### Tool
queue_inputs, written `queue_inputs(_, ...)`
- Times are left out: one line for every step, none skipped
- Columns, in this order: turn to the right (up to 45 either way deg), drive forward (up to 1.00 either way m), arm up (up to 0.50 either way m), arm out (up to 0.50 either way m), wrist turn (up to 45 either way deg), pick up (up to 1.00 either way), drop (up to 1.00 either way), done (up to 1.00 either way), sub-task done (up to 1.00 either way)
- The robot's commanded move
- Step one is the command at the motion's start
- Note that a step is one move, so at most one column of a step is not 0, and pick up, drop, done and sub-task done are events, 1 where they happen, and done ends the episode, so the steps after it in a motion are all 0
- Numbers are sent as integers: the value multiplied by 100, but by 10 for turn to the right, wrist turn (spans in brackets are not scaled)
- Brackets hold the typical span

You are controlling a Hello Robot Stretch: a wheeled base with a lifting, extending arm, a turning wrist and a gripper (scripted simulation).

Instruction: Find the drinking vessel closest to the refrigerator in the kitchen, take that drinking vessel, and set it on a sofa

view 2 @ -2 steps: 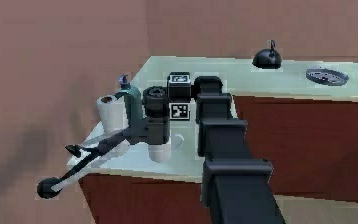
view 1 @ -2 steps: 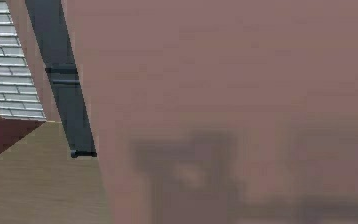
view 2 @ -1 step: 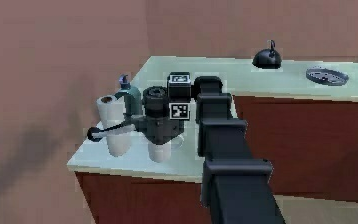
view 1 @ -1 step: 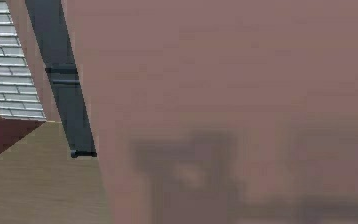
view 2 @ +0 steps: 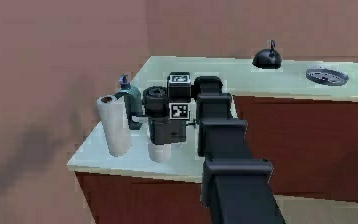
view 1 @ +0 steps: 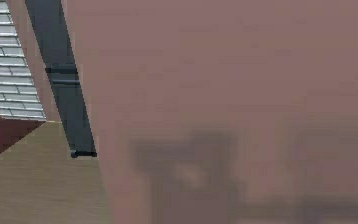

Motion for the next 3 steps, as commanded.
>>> queue_inputs(0,0,-16,0,0,0,0,0,0)
queue_inputs(0,0,0,0,0,100,0,0,0)
queue_inputs(0,0,10,0,0,0,0,0,0)
